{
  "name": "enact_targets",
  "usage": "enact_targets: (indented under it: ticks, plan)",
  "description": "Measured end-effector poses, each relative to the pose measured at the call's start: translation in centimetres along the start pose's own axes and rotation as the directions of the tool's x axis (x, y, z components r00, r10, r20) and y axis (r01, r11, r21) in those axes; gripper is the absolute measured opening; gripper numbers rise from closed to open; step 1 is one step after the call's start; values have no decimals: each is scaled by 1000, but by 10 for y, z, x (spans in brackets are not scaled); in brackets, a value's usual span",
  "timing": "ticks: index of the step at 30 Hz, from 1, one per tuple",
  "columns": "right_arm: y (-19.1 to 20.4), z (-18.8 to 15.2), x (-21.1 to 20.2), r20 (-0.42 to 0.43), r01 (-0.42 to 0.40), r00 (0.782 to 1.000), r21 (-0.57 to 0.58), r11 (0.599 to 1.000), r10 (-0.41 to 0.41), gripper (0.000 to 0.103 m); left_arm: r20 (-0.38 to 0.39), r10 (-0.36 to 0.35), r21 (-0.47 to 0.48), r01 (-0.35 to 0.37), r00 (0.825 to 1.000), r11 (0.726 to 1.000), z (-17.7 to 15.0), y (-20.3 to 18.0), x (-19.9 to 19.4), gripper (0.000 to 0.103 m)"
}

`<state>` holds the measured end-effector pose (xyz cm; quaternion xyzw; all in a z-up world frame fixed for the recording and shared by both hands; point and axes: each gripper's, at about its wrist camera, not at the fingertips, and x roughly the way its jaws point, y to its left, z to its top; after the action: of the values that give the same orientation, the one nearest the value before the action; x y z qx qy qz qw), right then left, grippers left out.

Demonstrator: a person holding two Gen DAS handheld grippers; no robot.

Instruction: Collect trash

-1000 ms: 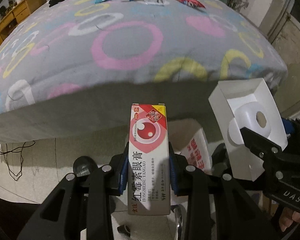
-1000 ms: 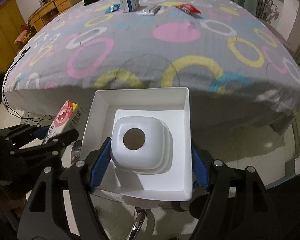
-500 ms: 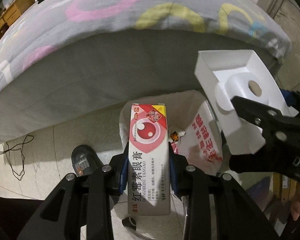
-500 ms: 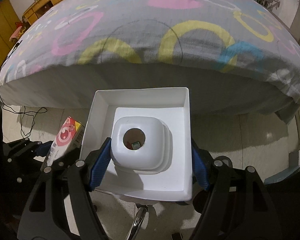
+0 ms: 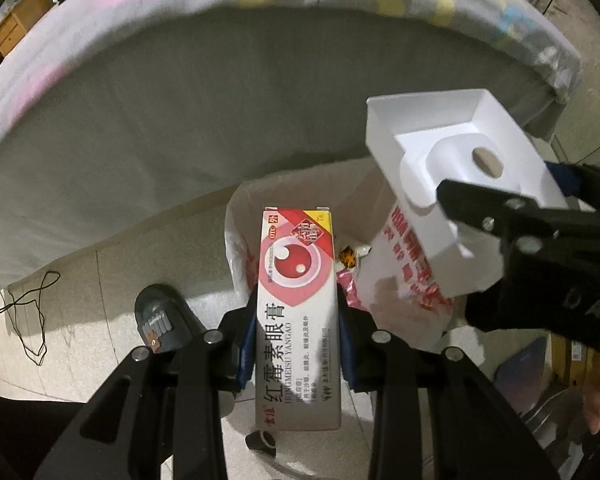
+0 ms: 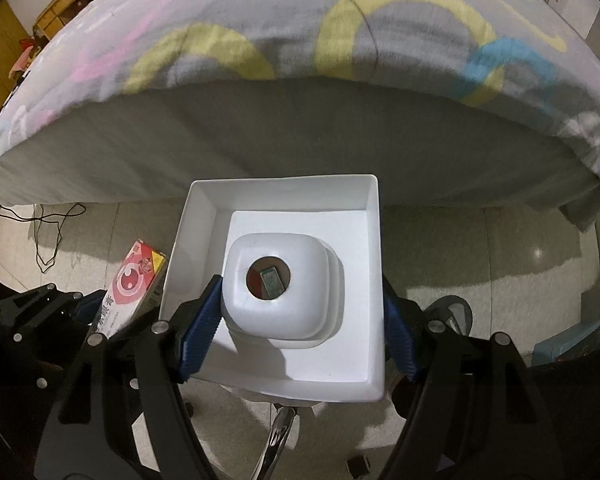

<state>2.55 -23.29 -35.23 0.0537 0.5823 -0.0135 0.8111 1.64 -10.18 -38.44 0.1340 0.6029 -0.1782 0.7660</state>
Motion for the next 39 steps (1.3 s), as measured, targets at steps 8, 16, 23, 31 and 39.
enact_targets:
  ticks: [8,16,23,31,39]
  plan:
    - [2,4,29,-62,-11,998,38,999,13,71,-71,2,7,-1,997,1000,0,-3,32,33]
    - [1,5,50,-101,-2,995,57,998,8,72,-106,-19,7,20,994,1000,-2,-8,46,33]
    - [-9,5,65,-157,-12,987,123,992,32,73,-145,-45,3,46,988,999,-3,-11,56,48]
    - [-15,4,70,-169,-11,985,165,986,39,86,-136,-68,-53,61,988,997,0,-6,55,81]
    - [-20,3,68,-146,-8,989,197,980,37,88,-132,-67,-69,59,989,996,1,-2,54,82]
